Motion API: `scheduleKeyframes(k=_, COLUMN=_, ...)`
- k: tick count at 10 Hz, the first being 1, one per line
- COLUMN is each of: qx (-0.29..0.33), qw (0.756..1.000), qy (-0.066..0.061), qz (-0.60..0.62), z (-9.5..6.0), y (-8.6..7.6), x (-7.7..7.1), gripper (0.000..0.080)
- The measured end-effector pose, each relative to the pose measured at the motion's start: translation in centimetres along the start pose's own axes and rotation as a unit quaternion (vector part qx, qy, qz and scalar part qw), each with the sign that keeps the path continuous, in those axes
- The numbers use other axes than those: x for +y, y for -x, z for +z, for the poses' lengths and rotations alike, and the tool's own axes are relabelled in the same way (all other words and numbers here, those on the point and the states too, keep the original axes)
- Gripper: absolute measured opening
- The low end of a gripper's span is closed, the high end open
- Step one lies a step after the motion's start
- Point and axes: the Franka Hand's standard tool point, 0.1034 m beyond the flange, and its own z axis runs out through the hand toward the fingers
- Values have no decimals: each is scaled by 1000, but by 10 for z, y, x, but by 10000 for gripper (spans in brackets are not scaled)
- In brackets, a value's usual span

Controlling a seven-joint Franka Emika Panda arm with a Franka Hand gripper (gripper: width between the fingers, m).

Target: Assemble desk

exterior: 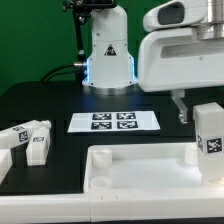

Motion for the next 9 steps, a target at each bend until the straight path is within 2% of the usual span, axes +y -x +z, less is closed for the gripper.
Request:
scheduleKeyframes(k=1, qx=0, qw=1000, qy=0, qz=1, z=0, y=0, x=1, gripper=649)
scheduleKeyframes(k=2, qx=0, qw=1000, qy=0, qz=16, z=0, y=0, x=1, gripper=518)
scheduleKeyframes(k=3, qx=0, qw=998, qy=-1, qz=55, z=0, y=0, x=0, gripper=518)
scheduleKeyframes(k=4, qx=0, qw=997, qy=0, qz=83, z=0, y=0, x=1, gripper=322)
scheduleKeyframes(k=5, qx=0, qw=995, qy=0, qz=104, z=0, y=0, x=2, gripper=286)
scheduleKeyframes(k=6, qx=0, qw=986, qy=2, qz=169, z=1, y=0, x=4, gripper=286)
scheduleKeyframes(k=7, qx=1, qw=969, qy=4, qz=249, z=1, y=1, x=6, gripper=286)
scheduleKeyframes(k=8, qx=5, qw=941, qy=4, qz=338, z=1, y=3, x=9, gripper=286)
scheduleKeyframes(k=9, qx=6, qw=904, qy=3, qz=428, z=1, y=7, x=8, gripper=286)
